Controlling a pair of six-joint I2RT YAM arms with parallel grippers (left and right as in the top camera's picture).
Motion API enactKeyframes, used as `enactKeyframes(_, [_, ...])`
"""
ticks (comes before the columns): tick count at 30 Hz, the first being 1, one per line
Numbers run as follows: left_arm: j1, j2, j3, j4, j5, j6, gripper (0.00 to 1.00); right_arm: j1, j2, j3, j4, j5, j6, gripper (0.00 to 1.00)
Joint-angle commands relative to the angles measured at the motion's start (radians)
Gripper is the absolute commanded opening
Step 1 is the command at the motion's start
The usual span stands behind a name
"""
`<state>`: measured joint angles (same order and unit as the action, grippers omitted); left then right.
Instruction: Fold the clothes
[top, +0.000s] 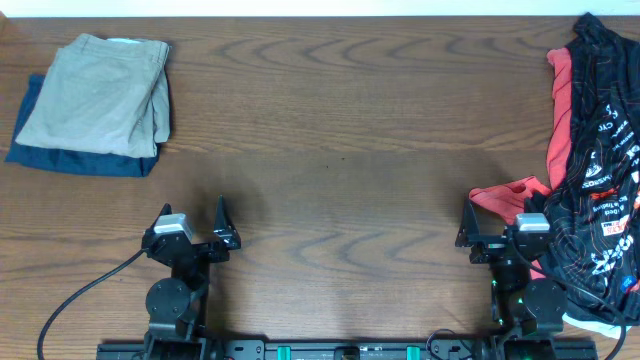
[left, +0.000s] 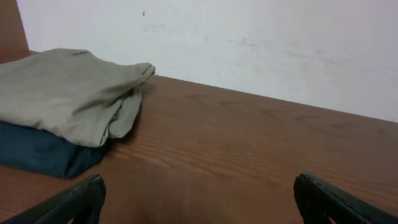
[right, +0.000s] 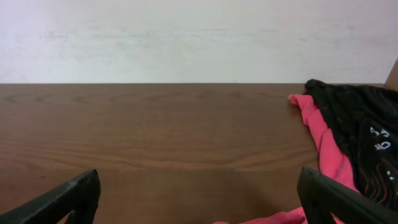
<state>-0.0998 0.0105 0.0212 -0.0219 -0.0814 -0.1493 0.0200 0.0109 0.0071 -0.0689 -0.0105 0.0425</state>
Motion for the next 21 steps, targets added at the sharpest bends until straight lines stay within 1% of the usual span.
enactKeyframes(1, [0.005, -0.006, -0.012, -0.045, -0.007, 0.002, 0.98, 0.013, -0.004, 0.002, -0.006, -0.021, 0.043, 0.99])
enactKeyframes(5, [0.005, 0.021, 0.025, -0.05, -0.005, 0.002, 0.98, 0.013, -0.002, 0.035, -0.048, -0.002, 0.043, 0.99])
enactKeyframes(10, [0.005, 0.15, 0.115, -0.05, 0.042, 0.002, 0.98, 0.013, 0.057, 0.144, -0.163, 0.062, 0.042, 0.99])
enactKeyframes(13, [0.005, 0.277, 0.202, -0.078, 0.049, 0.002, 0.98, 0.013, 0.144, 0.232, -0.236, 0.082, 0.043, 0.99])
enactKeyframes(17, [0.005, 0.454, 0.344, -0.167, 0.051, 0.002, 0.98, 0.013, 0.287, 0.348, -0.331, 0.093, 0.043, 0.99])
enactKeyframes(21, [0.005, 0.621, 0.494, -0.285, 0.118, 0.003, 0.98, 0.006, 0.484, 0.48, -0.454, 0.109, 0.043, 0.99])
